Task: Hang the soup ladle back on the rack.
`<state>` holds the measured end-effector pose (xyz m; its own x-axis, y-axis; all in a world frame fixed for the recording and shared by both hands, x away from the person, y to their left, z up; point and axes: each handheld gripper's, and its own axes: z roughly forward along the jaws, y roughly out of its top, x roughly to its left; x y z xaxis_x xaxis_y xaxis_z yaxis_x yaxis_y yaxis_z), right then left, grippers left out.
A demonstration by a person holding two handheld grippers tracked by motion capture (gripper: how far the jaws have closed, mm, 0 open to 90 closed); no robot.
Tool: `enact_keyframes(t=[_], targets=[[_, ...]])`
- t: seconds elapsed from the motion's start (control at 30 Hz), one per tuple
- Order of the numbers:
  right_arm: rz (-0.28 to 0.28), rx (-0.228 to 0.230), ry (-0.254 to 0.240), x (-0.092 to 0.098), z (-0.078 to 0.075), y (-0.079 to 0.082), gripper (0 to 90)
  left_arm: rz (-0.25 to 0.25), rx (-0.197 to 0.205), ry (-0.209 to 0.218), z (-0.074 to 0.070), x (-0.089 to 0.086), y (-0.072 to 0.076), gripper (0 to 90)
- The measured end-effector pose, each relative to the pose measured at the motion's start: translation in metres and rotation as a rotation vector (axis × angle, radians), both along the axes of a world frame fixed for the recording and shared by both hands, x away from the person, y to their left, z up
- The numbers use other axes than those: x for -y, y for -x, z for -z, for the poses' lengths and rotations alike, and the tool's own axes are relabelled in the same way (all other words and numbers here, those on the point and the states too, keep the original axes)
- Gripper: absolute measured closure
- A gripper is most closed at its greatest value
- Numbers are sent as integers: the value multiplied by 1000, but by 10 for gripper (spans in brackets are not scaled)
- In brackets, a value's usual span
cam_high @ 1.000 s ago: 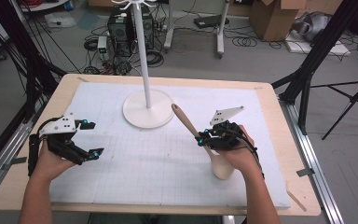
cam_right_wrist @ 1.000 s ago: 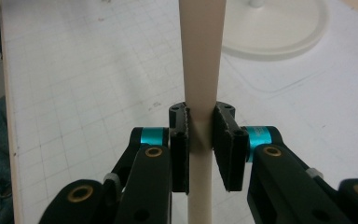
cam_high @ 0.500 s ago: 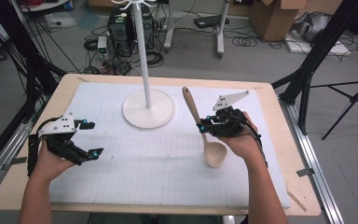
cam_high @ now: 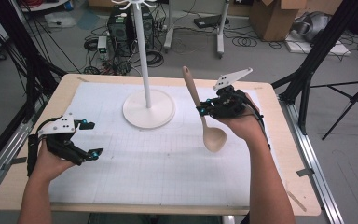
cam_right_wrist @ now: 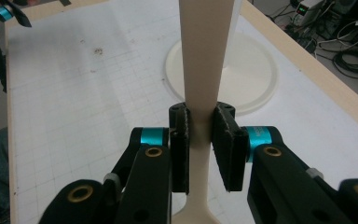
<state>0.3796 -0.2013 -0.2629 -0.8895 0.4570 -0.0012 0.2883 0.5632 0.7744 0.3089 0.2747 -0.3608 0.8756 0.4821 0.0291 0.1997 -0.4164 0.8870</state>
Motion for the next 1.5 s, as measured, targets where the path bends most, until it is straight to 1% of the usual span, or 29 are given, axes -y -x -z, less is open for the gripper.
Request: enact_keyframes(t=[0.17,0.3,0.33,0.37,0.43,0.63,1.03,1.2,1.33,1.37,1.4,1.47,1.5], targets=[[-9,0,0,-2,-11,-8,774,0,-1,-1,0,-1,0,17],[-16,0,-12,-3,-20,-15,774,1,-3,-2,1,0,-1,17],[-16,-2,-7,-5,-23,-17,774,2,-4,-3,1,0,-1,17],[-16,4,-8,-6,-26,-19,774,5,-4,-3,1,1,-1,17],[-24,2,-14,-9,-32,-24,774,5,-4,-7,2,1,-1,17],[-32,3,-7,-22,-48,-37,774,-1,-2,1,1,-1,-1,17],[-20,5,-8,-44,-75,-66,773,-4,-2,11,1,-3,0,17],[-23,11,-13,-52,-89,-76,774,5,-3,10,0,-1,0,17],[-12,11,-15,-57,-100,-83,774,4,-1,12,1,-1,0,17],[-11,10,-17,-58,-102,-84,773,4,1,7,0,-2,0,17],[-8,5,-28,-60,-106,-88,773,4,1,10,0,-2,0,17],[-9,10,-27,-60,-107,-90,774,0,2,7,0,-3,1,17],[-2,3,-27,-63,-109,-92,773,2,5,11,0,-4,1,17]])
